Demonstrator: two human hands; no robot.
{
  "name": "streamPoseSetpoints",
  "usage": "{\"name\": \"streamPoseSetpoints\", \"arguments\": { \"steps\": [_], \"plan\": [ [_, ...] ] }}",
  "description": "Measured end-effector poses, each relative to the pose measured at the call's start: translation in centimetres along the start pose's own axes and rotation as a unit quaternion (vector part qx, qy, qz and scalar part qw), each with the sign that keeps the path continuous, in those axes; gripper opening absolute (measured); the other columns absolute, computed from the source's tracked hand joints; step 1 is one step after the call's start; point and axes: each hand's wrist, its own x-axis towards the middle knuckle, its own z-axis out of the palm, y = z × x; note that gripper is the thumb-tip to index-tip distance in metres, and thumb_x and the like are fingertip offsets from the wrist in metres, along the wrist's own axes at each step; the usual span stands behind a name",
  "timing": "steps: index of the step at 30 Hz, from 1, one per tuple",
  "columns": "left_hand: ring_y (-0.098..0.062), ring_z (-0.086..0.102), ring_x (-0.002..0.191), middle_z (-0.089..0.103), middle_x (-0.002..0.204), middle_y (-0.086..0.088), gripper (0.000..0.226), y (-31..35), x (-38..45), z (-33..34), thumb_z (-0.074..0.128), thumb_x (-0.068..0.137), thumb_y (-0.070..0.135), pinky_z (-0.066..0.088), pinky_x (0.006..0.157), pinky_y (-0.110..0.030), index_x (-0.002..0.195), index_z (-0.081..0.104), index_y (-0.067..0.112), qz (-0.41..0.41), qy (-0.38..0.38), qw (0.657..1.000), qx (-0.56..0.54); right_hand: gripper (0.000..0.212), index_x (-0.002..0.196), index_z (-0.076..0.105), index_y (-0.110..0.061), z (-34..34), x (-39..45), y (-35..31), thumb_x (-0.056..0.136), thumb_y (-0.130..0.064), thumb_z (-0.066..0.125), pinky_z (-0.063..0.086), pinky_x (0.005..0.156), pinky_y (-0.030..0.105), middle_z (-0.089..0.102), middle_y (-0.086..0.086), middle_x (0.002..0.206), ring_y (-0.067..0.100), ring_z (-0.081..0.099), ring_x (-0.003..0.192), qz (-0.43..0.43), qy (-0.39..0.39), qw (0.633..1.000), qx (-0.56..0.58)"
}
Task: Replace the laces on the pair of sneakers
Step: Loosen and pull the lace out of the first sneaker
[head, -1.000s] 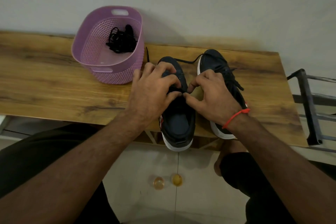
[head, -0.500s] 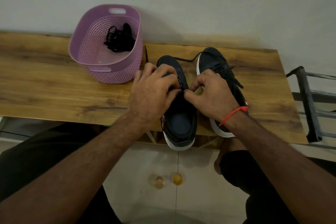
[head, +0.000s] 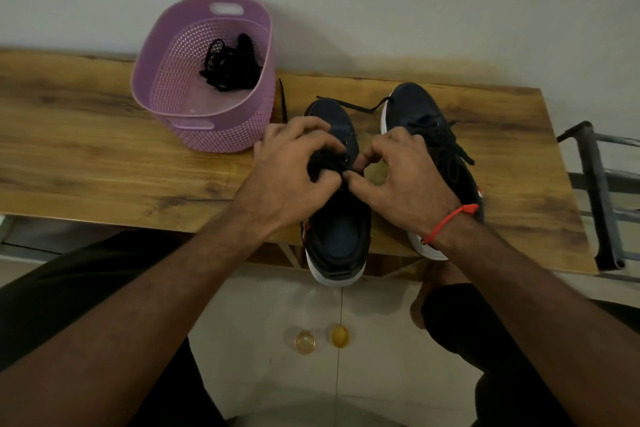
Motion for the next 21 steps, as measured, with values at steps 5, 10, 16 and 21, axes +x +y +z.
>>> {"name": "streamPoseSetpoints", "arguments": {
  "steps": [5,10,16,21],
  "plan": [
    [-0.026,0.044,0.123,0.057,0.137,0.007,0.025,0.2,-0.3,0.3,0.074,0.087,0.037,0.035,0.096,-0.04,0.109,0.075,0.026,0.046,0.034,0.994,0.094,0.021,0.092,0.063,-0.024,0.1,0.1,-0.1,0.084,-0.043,0.069,0.036,0.094,0.029,0.044,-0.005,0.106,0.015,0.036,0.108,-0.007,0.013,1.0,-0.009],
    [-0.026,0.047,0.12,0.061,0.129,0.005,0.023,0.4,-0.5,0.3,0.069,0.088,0.04,0.031,0.091,-0.037,0.102,0.076,0.023,0.07,0.036,0.985,0.152,0.017,0.084,0.059,-0.025,0.1,0.3,-0.4,0.081,-0.039,0.068,0.038,0.097,0.035,0.043,-0.007,0.104,0.013,0.035,0.109,0.0,0.018,1.0,0.001],
    [-0.014,0.055,0.098,0.057,0.104,0.003,0.008,-0.5,0.5,-1.5,0.064,0.094,0.025,0.047,0.085,-0.023,0.096,0.063,0.017,-0.022,0.143,0.989,-0.004,0.017,0.079,0.055,-0.026,0.0,0.3,-0.3,0.081,-0.036,0.068,0.037,0.096,0.033,0.042,-0.007,0.104,0.013,0.034,0.106,0.011,0.014,1.0,0.018],
    [-0.018,0.047,0.118,0.056,0.126,0.004,0.026,-0.4,0.3,-0.8,0.067,0.092,0.027,0.042,0.098,-0.037,0.118,0.067,0.021,0.004,0.084,0.996,0.031,0.016,0.083,0.057,-0.024,0.0,0.3,-0.2,0.081,-0.035,0.069,0.034,0.092,0.03,0.041,-0.009,0.102,0.014,0.034,0.106,0.013,0.016,1.0,0.014]
  ]
}}
